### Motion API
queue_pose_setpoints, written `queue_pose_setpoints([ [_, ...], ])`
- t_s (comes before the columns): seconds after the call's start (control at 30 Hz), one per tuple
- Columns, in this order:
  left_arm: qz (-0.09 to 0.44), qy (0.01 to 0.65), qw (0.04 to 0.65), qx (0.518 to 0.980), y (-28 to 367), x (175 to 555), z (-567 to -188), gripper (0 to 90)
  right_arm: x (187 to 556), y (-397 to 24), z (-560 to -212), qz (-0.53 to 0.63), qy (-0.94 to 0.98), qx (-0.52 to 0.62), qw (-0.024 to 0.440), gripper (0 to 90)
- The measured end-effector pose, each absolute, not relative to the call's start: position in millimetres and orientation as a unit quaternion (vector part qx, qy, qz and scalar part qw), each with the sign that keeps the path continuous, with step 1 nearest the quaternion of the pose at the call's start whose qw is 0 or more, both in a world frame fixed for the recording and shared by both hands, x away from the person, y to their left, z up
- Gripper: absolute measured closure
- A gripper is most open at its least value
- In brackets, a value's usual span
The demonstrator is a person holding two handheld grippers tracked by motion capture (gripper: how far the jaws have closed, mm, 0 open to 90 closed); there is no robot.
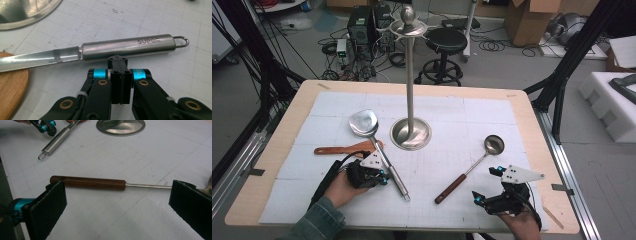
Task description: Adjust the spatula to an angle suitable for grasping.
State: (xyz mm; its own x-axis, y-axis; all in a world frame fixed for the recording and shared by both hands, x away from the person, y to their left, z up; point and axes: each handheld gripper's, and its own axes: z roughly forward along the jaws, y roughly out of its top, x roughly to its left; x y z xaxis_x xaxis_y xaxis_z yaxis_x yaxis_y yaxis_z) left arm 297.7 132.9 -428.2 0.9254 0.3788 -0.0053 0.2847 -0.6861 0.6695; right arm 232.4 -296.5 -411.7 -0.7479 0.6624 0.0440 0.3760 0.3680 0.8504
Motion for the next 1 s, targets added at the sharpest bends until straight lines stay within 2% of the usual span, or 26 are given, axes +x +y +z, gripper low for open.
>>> queue_pose_setpoints([
  [1.0,0.064,0.185,0.366,0.910,122.8,305.2,-432.5,89.7,234.0,-295.0,-412.1,0.463,0.814,0.317,0.153,0.6],
])
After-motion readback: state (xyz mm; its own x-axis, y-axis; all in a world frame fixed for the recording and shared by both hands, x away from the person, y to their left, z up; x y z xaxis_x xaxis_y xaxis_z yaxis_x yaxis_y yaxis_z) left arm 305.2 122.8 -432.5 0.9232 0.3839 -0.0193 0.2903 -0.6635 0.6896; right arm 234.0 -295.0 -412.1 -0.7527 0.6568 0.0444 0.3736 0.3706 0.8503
